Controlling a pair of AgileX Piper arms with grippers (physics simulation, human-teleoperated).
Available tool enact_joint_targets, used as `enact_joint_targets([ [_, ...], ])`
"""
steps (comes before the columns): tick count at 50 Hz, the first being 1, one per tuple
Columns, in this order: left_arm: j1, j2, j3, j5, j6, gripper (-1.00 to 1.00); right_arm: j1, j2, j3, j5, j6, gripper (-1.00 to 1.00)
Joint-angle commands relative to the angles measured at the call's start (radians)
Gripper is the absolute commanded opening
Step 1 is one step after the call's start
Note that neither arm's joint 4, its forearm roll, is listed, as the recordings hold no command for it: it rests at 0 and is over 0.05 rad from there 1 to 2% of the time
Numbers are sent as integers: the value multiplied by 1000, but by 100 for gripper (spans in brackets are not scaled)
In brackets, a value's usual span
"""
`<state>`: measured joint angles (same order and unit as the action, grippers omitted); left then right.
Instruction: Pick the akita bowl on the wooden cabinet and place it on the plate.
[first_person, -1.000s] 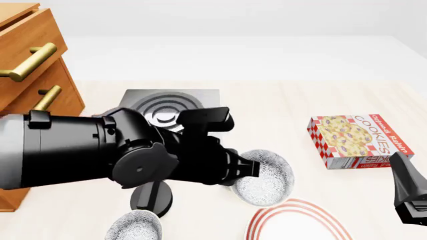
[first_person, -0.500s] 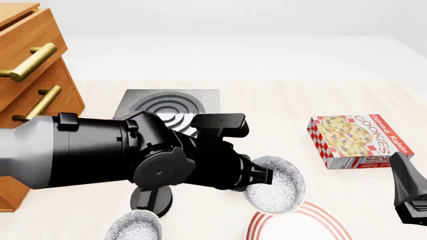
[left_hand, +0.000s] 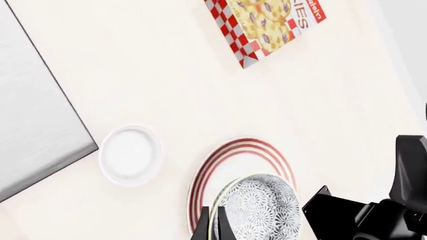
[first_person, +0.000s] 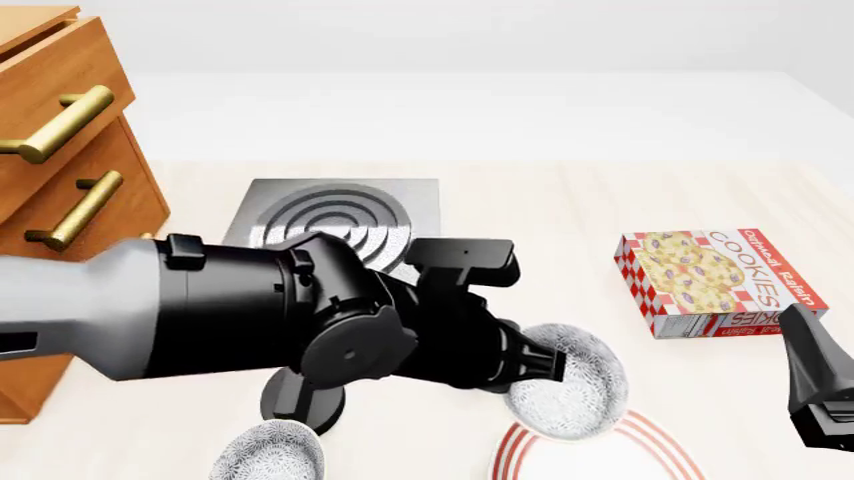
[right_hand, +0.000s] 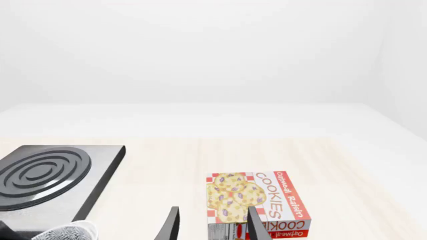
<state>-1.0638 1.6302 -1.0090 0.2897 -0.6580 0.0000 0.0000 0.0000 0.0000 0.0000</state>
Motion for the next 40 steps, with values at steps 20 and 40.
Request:
enact_joint_targets([
  [20,-22,79,-51,-16,-7,-100,0,0,0,0,0,100],
  [40,-25,121,-70,-33,-17,-100,0,0,0,0,0,100],
])
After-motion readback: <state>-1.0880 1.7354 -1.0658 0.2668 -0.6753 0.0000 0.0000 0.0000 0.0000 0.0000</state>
